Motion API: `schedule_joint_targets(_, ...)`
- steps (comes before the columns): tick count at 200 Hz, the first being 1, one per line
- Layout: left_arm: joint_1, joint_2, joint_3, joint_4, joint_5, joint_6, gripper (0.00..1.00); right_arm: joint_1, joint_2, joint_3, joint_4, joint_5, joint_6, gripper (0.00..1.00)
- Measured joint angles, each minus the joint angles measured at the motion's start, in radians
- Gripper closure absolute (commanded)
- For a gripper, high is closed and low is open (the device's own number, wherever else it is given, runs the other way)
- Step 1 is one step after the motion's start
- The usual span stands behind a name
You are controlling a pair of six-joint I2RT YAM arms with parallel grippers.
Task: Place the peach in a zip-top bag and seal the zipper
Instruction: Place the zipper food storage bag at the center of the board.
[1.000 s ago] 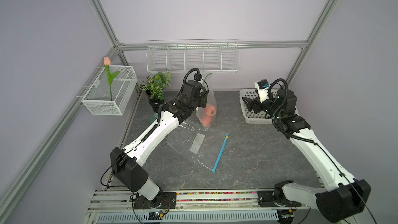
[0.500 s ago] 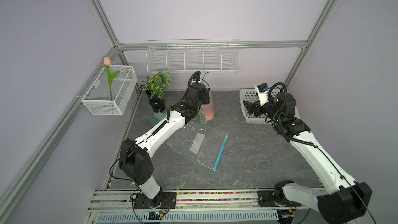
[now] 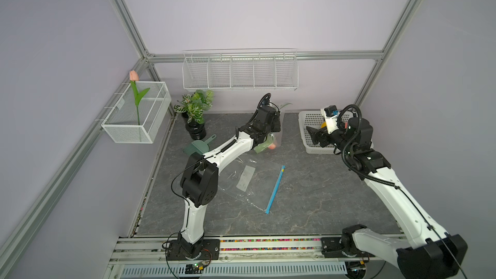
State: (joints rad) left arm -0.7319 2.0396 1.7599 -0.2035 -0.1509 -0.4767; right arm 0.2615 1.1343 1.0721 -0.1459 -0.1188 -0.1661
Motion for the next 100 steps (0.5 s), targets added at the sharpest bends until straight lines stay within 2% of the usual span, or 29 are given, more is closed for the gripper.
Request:
schedule_joint_targets(69,-0.055,0.241,0.316,-0.118,-0.003,-0.024,1.00,-0.013,-0.007,-0.006,-0.007,0.003,0.000,0.13)
schedule_joint_targets(100,-0.067,0.310,0.376,-0.190,-0.022,-0.023,1.00,-0.020,-0.011,-0.008,-0.007,0.003,0.000,0.12)
